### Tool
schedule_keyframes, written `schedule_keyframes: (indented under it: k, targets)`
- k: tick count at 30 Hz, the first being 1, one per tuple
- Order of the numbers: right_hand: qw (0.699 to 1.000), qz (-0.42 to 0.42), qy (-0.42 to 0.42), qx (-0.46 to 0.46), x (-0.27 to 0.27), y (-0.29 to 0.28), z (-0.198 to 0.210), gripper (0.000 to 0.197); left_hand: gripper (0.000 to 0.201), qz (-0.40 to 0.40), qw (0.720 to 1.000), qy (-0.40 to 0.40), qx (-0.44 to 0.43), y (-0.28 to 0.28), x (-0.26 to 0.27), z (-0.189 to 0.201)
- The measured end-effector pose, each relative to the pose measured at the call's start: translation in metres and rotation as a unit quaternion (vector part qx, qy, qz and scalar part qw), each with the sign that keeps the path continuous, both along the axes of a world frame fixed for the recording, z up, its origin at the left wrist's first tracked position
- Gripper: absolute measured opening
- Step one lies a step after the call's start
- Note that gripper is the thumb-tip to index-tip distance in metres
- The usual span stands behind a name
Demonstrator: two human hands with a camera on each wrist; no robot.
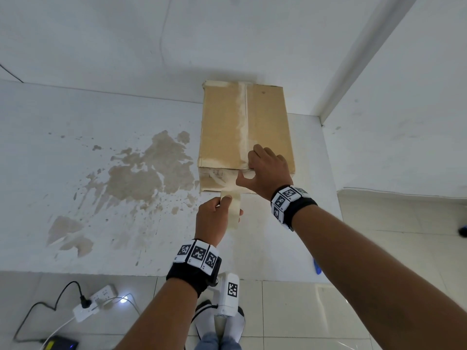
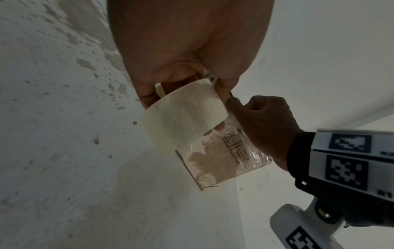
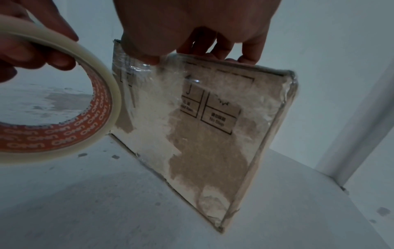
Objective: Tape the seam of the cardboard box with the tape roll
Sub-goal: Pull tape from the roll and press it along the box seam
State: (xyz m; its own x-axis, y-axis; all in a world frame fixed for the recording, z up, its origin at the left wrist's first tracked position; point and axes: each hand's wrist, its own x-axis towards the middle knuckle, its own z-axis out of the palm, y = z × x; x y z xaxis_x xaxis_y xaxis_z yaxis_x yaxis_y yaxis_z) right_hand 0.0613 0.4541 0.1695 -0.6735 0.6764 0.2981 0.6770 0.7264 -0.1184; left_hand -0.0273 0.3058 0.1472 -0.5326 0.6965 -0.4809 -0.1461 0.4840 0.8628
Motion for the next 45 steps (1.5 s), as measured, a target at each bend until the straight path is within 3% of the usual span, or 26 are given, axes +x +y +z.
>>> schedule_keyframes:
  k: [22, 29, 33, 39, 45]
  targets:
    - [0.995, -0.025, 0.059, -0.082, 0.002, -0.001, 0.000, 0.039, 0.034, -0.003, 1.000, -0.003, -0.002, 0.001, 0.001, 0.009]
    - [0.966, 0.013, 0.185, -0.179, 0.015, 0.005, -0.005, 0.027, 0.032, 0.006, 1.000, -0.005, 0.007, -0.002, 0.000, 0.011]
    - [0.963, 0.012, 0.201, -0.180, 0.015, 0.006, -0.007, 0.023, 0.027, 0.007, 1.000, -0.008, 0.011, -0.004, -0.001, 0.011]
    - [0.965, -0.029, 0.206, -0.162, 0.006, 0.002, -0.007, 0.037, 0.026, 0.010, 1.000, -0.010, 0.008, -0.005, -0.001, 0.010]
    - [0.963, 0.000, 0.205, -0.176, 0.015, 0.005, -0.006, 0.024, 0.027, 0.006, 1.000, -0.005, 0.010, -0.003, -0.003, 0.008]
